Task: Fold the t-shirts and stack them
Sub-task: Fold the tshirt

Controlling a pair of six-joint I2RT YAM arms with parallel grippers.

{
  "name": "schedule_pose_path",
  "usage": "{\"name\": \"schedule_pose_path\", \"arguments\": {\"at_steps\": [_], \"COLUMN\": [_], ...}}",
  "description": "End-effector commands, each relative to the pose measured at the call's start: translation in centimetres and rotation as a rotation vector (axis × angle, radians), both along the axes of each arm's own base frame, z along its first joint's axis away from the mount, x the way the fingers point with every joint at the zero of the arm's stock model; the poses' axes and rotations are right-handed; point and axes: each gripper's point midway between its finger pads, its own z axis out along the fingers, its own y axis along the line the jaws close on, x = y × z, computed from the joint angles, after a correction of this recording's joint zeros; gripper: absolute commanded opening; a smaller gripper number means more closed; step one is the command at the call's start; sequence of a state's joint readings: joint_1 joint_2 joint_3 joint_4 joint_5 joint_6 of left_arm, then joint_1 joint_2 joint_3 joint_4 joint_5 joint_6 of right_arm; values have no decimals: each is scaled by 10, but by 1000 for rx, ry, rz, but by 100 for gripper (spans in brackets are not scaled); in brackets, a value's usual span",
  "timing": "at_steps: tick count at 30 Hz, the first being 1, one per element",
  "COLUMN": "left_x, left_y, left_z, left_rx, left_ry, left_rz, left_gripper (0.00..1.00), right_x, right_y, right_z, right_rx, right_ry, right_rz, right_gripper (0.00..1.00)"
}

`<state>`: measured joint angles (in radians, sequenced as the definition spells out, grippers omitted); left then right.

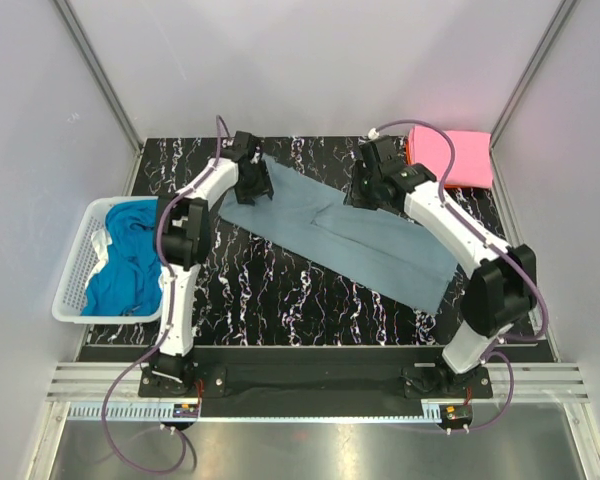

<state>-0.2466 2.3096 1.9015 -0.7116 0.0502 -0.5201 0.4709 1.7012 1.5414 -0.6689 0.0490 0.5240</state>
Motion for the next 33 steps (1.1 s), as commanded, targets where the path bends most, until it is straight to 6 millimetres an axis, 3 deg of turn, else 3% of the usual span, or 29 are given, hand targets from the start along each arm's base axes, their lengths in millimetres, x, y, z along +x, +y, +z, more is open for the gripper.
{"name": "schedule_pose_path", "arguments": {"at_steps": [1,3,5,6,7,8,13,17,18,20,21,22,23,24,26,27,28,29,30,32,33], "left_x": [51,73,93,108,100,110,61,13,-3,-30,-51,-72,-84,-110,-137,-167,-178,-190,-219,-238,-258], "left_y": [-8,-16,-16,-26,-33,-46,-77,-104,-121,-135,-159,-168,-182,-209,-237,-264,-281,-294,-319,-346,-362], "left_z": [-24,-22,-10,13,31,66,182,227,231,231,228,212,208,196,178,172,161,153,149,132,127], "left_rx": [-13,-96,-218,-344,-413,-516,-597,-661,-671,-672,-697,-707,-734,-754,-787,-802,-796,-778,-779,-747,-740], "left_ry": [-39,-86,-134,-220,-239,-346,-558,-608,-608,-597,-581,-542,-523,-470,-401,-362,-336,-316,-286,-232,-210], "left_rz": [-35,-28,24,-7,-18,-42,-173,-238,-271,-274,-316,-328,-340,-387,-425,-482,-505,-518,-581,-619,-656], "left_gripper": [63,63,63,63,63,63,64,64,64,61,60,58,47,38,20,6,1,0,0,0,0], "right_x": [-15,-26,-35,-39,-45,-47,-63,-86,-96,-109,-114,-126,-132,-141,-154,-163,-169,-174,-181,-188,-193], "right_y": [-4,-7,-10,-12,-16,-19,-30,-44,-52,-60,-65,-70,-73,-79,-84,-90,-93,-96,-99,-103,-105], "right_z": [25,19,27,26,29,31,70,109,125,138,144,152,158,171,180,190,192,195,200,200,201], "right_rx": [48,61,75,69,62,54,70,123,141,156,158,166,175,191,204,220,224,234,247,254,259], "right_ry": [-62,-51,-64,-60,-57,-60,-124,-199,-243,-270,-281,-296,-309,-340,-360,-391,-398,-407,-426,-424,-430], "right_rz": [19,17,21,26,26,26,18,-24,-38,-50,-59,-57,-61,-63,-63,-65,-68,-72,-71,-78,-77], "right_gripper": [37,38,40,40,41,42,46,55,57,59,59,58,57,56,50,49,47,43,41,37,36]}}
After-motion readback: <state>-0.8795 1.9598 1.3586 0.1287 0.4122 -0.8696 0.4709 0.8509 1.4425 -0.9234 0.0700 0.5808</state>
